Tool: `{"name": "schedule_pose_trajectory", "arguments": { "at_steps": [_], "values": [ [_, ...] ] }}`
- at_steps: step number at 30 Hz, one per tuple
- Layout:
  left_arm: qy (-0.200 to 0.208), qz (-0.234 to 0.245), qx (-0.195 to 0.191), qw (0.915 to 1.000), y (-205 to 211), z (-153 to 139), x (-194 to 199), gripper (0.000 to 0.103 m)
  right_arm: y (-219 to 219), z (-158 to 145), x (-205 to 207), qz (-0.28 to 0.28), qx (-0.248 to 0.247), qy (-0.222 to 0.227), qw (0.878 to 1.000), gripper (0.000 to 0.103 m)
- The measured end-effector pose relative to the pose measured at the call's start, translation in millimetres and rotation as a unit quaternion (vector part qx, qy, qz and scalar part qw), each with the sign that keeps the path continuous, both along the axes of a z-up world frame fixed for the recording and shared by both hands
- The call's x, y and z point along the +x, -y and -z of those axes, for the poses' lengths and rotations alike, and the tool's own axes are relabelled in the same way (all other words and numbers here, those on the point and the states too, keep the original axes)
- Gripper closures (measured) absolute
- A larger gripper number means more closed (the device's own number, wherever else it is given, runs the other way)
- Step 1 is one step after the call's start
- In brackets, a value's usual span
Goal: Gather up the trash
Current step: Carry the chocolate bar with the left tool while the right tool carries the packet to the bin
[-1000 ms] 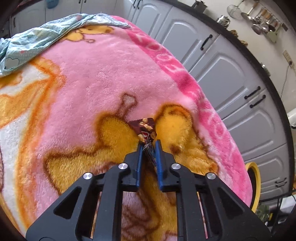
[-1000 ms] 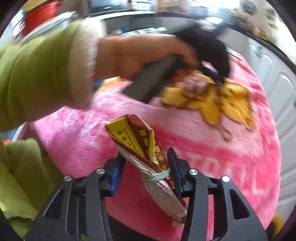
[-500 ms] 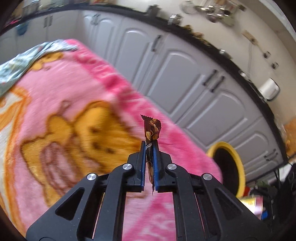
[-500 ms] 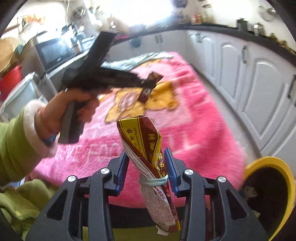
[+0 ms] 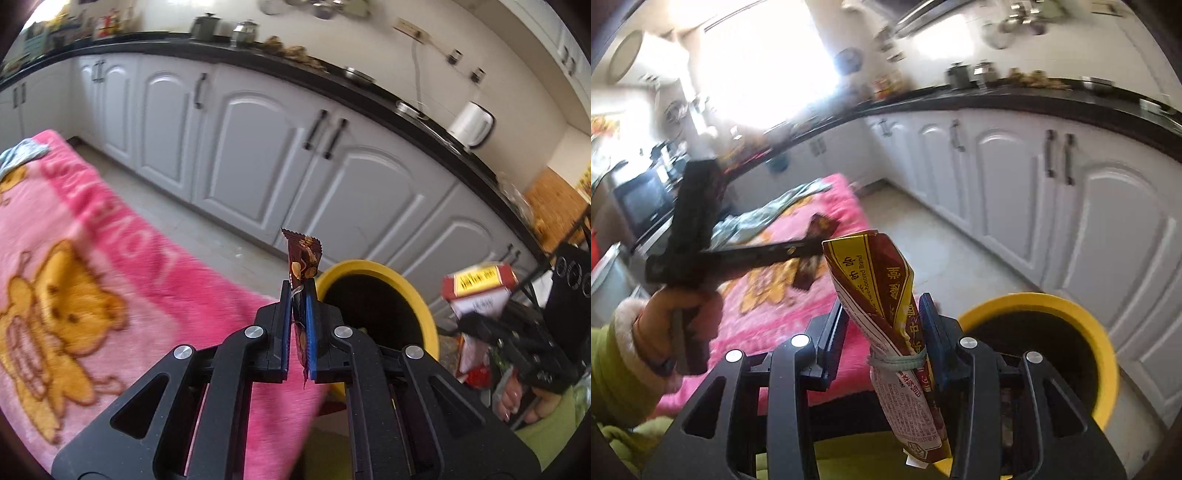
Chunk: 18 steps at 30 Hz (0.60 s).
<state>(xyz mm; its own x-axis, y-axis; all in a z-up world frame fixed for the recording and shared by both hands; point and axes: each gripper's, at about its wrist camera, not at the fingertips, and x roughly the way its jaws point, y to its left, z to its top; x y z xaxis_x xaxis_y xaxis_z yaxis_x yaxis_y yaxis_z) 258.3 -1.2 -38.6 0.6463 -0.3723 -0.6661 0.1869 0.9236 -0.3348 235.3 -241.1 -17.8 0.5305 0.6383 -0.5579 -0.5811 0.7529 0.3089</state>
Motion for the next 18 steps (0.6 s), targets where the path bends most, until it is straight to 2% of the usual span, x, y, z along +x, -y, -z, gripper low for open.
{"name": "schedule_pose_trajectory", "arguments": {
  "at_steps": [10, 18],
  "values": [
    [0.008, 0.063, 0.010, 0.9979, 76, 2, 7, 0.100, 64, 17, 4, 0.096, 0.017, -0.015, 0.995, 0.066],
    [0.006, 0.090, 0.013, 0.9959, 109, 10, 11, 0.100, 91, 27, 6, 0.139, 0.024, -0.023, 0.990, 0.065]
  ]
}}
